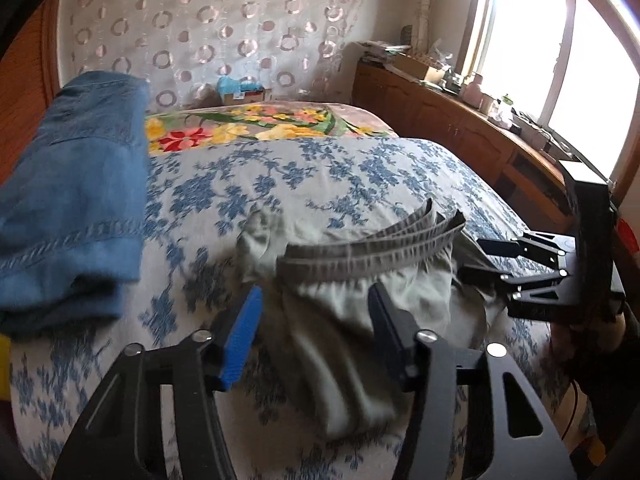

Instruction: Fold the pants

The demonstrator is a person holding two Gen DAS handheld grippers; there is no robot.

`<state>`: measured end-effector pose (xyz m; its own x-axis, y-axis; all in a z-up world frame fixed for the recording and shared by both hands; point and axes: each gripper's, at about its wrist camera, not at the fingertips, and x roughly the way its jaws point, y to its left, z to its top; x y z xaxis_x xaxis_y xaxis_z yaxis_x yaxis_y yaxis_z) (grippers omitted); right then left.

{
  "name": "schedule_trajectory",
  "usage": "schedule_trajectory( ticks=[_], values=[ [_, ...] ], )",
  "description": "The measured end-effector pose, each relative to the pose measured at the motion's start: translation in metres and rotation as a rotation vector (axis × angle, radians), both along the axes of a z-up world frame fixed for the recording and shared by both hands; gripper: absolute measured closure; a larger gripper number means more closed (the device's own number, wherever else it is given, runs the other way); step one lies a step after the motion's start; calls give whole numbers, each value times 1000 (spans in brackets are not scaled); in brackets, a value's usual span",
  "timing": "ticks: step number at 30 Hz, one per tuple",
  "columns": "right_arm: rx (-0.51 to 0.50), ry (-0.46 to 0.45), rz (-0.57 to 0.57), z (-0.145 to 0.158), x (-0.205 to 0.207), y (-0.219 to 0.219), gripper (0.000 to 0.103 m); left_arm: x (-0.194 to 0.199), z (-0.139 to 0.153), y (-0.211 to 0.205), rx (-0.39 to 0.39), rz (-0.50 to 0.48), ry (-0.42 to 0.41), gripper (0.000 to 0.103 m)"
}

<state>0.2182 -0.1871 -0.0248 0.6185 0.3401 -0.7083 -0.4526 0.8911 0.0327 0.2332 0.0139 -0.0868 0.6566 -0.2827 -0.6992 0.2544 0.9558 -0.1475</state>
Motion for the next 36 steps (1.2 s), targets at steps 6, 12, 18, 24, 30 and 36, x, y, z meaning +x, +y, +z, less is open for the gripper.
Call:
schedule_trajectory(
  ticks=[6,12,18,24,30,36],
  values=[
    [2,0,-1,0,0,0,46,26,-11,-9,11,-26,48,54],
    [15,3,-3,0,0,-4,46,31,-12,-10,30,-13,49,89],
    [14,-2,-22,1,0,-6,46,27,18,-9,19,-1,-52,96],
    [84,-22,-46,8,-4,-21,46,34,28,-4,21,18,-76,96],
    [99,-34,-25,23,0,-20,46,36,9,4,24,49,-9,76],
    [76,-28,30,26,18,-2,57,25,0,10,19,46,14,54]
  ],
)
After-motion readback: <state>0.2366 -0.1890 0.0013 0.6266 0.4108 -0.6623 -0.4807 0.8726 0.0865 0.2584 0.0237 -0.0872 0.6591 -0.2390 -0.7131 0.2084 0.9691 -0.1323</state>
